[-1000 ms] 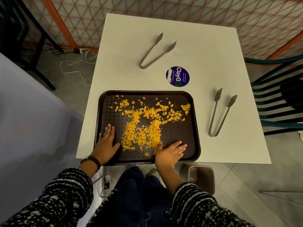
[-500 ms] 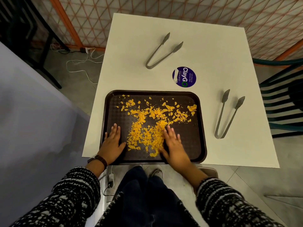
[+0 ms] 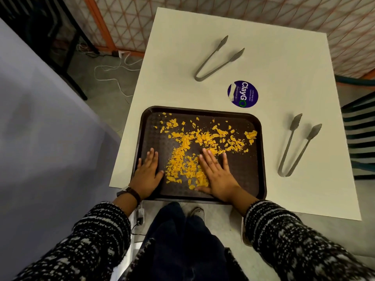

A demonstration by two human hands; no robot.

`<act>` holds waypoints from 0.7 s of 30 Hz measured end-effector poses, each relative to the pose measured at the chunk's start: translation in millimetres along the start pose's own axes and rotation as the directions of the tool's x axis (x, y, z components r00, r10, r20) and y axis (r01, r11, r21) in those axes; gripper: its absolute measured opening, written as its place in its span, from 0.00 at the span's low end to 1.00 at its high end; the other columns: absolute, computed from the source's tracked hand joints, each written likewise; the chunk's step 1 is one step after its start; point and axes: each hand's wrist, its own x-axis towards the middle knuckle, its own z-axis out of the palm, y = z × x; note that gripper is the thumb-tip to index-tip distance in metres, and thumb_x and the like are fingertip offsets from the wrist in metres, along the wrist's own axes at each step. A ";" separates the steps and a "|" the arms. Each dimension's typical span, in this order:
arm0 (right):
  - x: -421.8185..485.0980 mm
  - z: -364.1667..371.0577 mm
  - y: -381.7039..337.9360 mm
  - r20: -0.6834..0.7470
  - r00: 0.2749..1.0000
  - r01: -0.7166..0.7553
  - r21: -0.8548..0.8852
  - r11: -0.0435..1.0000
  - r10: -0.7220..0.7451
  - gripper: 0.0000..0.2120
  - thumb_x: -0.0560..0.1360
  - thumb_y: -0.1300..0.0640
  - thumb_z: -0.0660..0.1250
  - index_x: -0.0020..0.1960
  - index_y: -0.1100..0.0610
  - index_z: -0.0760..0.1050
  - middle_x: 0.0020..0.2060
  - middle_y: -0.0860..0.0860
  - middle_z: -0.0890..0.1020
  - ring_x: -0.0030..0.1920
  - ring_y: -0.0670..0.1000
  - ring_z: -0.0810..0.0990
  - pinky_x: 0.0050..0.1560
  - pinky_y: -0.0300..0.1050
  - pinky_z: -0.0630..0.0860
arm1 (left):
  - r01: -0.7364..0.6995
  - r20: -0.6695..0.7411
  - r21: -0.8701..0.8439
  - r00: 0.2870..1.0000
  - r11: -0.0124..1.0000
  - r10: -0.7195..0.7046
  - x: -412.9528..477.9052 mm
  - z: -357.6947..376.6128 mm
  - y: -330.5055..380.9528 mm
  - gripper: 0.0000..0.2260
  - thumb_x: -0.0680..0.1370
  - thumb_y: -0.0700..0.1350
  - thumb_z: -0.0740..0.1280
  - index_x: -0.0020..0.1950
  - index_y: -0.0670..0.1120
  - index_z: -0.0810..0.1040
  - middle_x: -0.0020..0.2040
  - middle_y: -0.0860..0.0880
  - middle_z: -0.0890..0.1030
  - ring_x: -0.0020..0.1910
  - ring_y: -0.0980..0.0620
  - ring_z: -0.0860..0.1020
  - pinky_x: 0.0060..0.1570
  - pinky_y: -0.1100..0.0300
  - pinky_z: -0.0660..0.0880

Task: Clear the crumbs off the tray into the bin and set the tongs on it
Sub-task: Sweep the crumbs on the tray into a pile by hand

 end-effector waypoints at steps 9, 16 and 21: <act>3.0 -12.0 -29.6 -0.029 0.991 0.130 0.101 0.986 -0.128 0.34 0.78 0.38 0.44 0.75 0.54 0.37 0.75 0.52 0.38 0.75 0.53 0.35 0.69 0.53 0.24 | -0.012 -0.018 -0.202 1.000 0.979 0.009 -2.2 -6.8 -3.3 0.26 0.81 0.44 0.54 0.76 0.43 0.47 0.78 0.46 0.45 0.77 0.51 0.46 0.72 0.59 0.37; -0.7 16.2 -105.1 0.001 0.938 0.336 0.240 0.911 -0.346 0.36 0.75 0.36 0.37 0.76 0.57 0.48 0.77 0.51 0.48 0.75 0.49 0.39 0.70 0.53 0.27 | 0.019 -0.135 -0.464 0.986 0.886 -0.092 -20.4 -15.7 -5.4 0.24 0.80 0.37 0.55 0.75 0.48 0.56 0.73 0.43 0.65 0.70 0.45 0.67 0.70 0.54 0.64; 2.0 16.6 -107.1 -0.001 0.946 0.311 0.266 0.912 -0.323 0.38 0.73 0.35 0.37 0.76 0.56 0.48 0.76 0.49 0.47 0.75 0.48 0.39 0.71 0.53 0.29 | 0.049 -0.139 -0.510 0.981 0.859 -0.138 -24.7 -15.3 -12.3 0.24 0.79 0.37 0.56 0.75 0.49 0.58 0.71 0.43 0.69 0.66 0.45 0.71 0.62 0.60 0.66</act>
